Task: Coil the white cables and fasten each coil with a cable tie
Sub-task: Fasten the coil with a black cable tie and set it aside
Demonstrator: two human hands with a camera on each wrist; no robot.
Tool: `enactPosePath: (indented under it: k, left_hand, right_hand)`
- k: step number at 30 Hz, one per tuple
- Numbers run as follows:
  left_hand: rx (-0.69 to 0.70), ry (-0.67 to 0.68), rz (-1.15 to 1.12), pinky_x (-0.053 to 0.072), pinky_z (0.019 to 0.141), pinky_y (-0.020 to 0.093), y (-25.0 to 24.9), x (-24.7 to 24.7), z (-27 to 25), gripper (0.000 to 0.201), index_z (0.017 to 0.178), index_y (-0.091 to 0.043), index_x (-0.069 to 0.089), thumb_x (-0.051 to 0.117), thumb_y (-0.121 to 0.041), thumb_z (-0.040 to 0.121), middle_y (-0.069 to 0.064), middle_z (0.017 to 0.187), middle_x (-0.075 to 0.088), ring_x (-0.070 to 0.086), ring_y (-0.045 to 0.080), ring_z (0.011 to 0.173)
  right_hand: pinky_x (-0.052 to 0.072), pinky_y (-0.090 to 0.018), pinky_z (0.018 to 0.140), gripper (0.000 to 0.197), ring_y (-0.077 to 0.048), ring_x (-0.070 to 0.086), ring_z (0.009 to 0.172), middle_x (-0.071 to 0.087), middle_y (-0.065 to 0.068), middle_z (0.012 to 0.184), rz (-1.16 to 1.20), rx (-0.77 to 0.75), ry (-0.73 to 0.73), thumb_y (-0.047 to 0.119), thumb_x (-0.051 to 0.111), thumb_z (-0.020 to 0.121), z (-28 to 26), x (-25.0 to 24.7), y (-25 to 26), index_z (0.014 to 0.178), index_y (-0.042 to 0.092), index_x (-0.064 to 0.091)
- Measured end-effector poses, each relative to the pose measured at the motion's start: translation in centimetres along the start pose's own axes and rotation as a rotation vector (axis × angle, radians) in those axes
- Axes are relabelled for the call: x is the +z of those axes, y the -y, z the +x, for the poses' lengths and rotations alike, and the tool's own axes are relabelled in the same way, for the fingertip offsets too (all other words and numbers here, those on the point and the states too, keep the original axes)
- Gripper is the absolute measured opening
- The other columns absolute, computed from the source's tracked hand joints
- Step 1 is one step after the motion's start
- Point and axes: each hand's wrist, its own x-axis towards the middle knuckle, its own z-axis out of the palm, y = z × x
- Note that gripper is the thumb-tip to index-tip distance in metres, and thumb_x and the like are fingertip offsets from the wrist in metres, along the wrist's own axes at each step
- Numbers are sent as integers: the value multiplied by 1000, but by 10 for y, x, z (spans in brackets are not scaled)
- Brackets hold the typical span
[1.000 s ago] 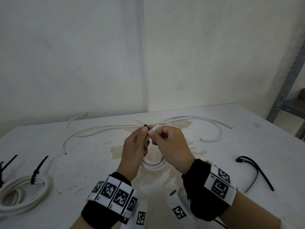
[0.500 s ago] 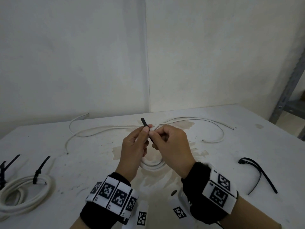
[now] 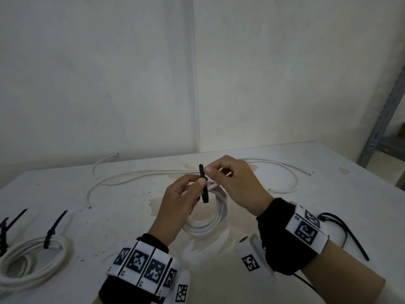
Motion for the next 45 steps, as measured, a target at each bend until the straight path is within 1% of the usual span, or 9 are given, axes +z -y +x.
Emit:
enactPosePath:
  k: [4,9,13,17,24,29,38,40,45]
  left_hand:
    - [12,-14,10,31,43,13,0,3,0,24,75,-18,66,50,-24,92,-11,45,44,35,2,42]
    - [35,11,53,34,44,11,2,6,-2,22,74,-19,66,52,-23,90,-11,44,50,38,2,41]
    - [38,39,68,33,44,10,1,13,-2,23,74,-17,67,52,-17,92,-14,45,54,41,0,40]
    - [21,66,76,32,44,9,2,17,-6,22,78,-13,67,51,-15,92,-17,46,55,42,0,41]
    - [21,36,35,33,44,8,-2,16,-10,18,80,-12,61,51,-19,92,-16,45,54,44,-2,41]
    - [12,0,-17,33,43,8,-10,17,-9,21,79,-10,60,50,-24,91,-14,41,52,43,-2,39]
    - [-27,-73,-75,29,40,13,-16,15,-2,21,70,-12,63,58,-24,87,-10,41,50,39,1,38]
    - [-25,-57,-74,31,40,11,-17,15,-2,21,72,-9,62,57,-22,88,-11,40,50,41,0,38]
    - [4,-41,-57,31,40,8,-21,17,-3,21,73,-2,56,56,-17,89,-12,38,49,41,-1,37]
  right_hand:
    - [40,-8,60,13,1,51,61,60,6,69,60,-4,37,13,60,88,-2,0,-3,77,9,67]
    - [47,-14,72,16,-5,60,77,65,3,74,119,68,89,17,60,88,-3,-3,-5,74,16,68]
    - [41,-8,57,19,2,52,55,60,3,63,64,38,-25,15,59,89,-1,-6,-1,72,9,66]
    - [41,-12,50,20,1,49,42,57,1,55,96,52,-118,15,57,90,5,-14,5,71,9,62]
    - [42,-11,57,20,-1,51,57,58,3,63,66,106,109,20,60,88,-5,-13,-3,69,14,61]
    - [38,-15,57,17,-13,48,62,55,-9,67,-15,16,57,12,58,89,-1,-11,-1,74,3,58]
    - [32,-11,51,24,-1,41,46,45,6,55,-127,-73,76,8,54,91,4,-9,13,68,4,50]
    - [33,-11,53,22,-2,41,48,47,3,57,-98,-56,80,8,54,91,5,-9,14,71,-2,54]
    - [42,-31,66,18,-21,51,67,58,-14,72,-41,-39,-12,7,56,89,6,-6,15,76,-5,58]
